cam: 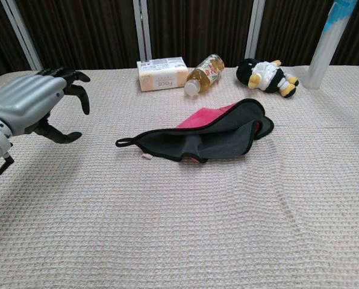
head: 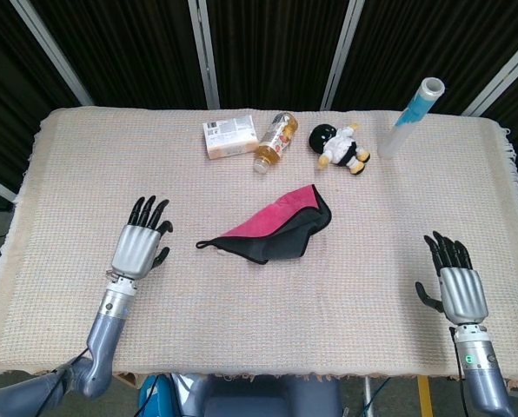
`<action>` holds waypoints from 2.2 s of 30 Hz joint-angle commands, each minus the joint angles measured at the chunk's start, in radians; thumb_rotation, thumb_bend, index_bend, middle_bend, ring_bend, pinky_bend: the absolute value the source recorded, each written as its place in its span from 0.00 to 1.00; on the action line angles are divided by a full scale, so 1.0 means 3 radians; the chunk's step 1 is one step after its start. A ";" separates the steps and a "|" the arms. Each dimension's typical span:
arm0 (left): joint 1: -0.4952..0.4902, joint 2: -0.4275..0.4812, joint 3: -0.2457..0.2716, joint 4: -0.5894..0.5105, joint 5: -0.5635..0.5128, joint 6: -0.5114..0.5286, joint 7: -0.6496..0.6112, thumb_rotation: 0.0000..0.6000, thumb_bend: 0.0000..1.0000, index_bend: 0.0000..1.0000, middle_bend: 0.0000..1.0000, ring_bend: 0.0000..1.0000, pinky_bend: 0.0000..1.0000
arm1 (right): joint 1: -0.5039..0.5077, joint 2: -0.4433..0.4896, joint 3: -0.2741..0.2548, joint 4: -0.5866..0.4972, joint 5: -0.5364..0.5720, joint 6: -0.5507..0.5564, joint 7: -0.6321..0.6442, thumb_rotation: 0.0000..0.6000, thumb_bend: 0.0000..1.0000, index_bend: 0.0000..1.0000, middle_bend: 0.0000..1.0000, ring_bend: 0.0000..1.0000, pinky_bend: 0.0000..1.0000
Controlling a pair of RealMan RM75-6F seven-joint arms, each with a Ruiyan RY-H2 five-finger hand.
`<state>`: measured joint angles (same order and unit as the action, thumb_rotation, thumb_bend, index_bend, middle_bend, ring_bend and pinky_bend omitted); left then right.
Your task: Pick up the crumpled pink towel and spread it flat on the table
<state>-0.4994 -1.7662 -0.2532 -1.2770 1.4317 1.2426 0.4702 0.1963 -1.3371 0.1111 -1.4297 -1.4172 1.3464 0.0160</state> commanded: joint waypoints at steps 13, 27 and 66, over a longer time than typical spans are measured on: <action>-0.0303 -0.0473 0.0067 0.0660 -0.0009 -0.0138 -0.0049 1.00 0.31 0.42 0.09 0.00 0.00 | 0.0014 -0.0009 0.0011 0.0039 0.0042 -0.0040 0.0070 1.00 0.35 0.00 0.00 0.00 0.00; -0.0456 -0.0839 0.0142 0.1237 0.0101 -0.0040 -0.0334 1.00 0.31 0.45 0.10 0.00 0.00 | 0.0017 -0.0013 0.0013 0.0055 0.0063 -0.0051 0.0095 1.00 0.35 0.00 0.00 0.00 0.00; -0.0558 -0.0848 0.0197 0.1552 0.0270 0.0350 -0.0760 1.00 0.52 0.58 0.13 0.00 0.00 | 0.0012 -0.0045 -0.0019 0.0056 0.0081 -0.0069 0.0033 1.00 0.35 0.00 0.00 0.00 0.00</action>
<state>-0.6603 -2.0317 -0.1878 -0.7981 1.5080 1.3394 0.2373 0.1999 -1.3505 0.1054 -1.4129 -1.3929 1.3257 0.0259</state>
